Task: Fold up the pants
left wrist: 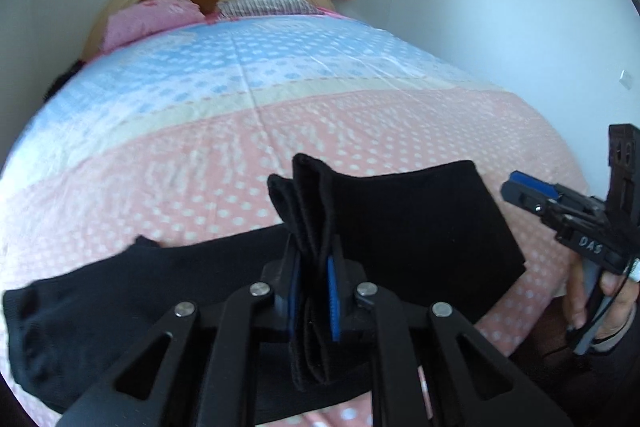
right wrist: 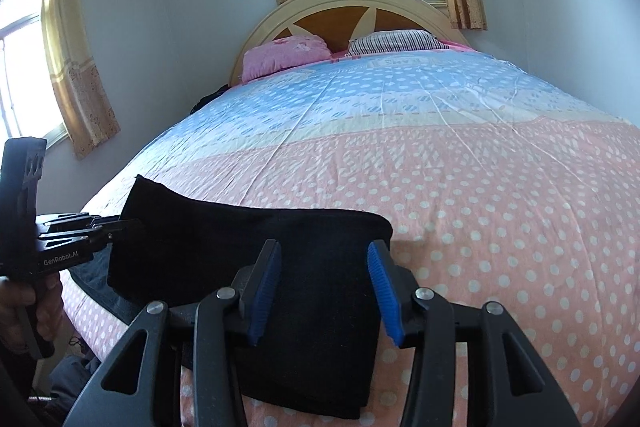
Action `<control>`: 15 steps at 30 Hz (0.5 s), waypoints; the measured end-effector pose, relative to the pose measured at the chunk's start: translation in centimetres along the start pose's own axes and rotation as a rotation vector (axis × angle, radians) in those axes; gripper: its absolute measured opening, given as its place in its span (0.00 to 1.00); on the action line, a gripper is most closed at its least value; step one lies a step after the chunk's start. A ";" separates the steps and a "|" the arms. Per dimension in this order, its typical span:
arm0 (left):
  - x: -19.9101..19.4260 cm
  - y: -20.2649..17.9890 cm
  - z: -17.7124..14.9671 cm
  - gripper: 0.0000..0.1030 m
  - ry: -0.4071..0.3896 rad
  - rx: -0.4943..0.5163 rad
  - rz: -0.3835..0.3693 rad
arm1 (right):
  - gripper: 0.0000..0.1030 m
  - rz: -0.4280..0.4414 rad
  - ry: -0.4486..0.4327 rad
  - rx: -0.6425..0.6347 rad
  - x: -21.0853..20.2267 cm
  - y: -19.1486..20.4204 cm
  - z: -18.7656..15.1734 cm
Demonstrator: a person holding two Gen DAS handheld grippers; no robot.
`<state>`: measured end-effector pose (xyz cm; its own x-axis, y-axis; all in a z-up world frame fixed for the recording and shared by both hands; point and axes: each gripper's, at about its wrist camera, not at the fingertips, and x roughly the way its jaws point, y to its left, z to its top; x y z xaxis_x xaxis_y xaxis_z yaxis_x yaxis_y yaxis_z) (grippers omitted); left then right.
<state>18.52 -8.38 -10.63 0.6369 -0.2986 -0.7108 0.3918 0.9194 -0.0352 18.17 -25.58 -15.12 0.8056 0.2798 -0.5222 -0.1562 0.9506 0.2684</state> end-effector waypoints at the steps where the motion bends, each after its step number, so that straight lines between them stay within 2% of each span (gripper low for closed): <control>1: 0.0 0.3 -0.2 0.12 0.010 0.003 0.017 | 0.46 0.009 -0.001 -0.010 0.0 0.3 0.0; 6: 0.4 0.8 -1.3 0.12 0.031 0.027 0.094 | 0.46 0.074 -0.002 -0.108 -0.3 2.8 -0.7; 9: 1.0 1.5 -1.8 0.12 0.049 0.015 0.105 | 0.46 0.114 0.023 -0.175 0.0 4.4 -1.4; 12: 1.2 2.2 -2.0 0.12 0.059 0.001 0.104 | 0.46 0.105 0.047 -0.239 0.4 5.6 -2.2; 15: 0.7 2.4 -2.2 0.12 0.056 -0.004 0.103 | 0.46 0.123 0.038 -0.230 0.3 5.4 -2.2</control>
<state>18.44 -5.86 -12.75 0.6351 -0.1882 -0.7491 0.3237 0.9454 0.0370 16.34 -20.05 -15.62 0.7516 0.3955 -0.5279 -0.3807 0.9136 0.1426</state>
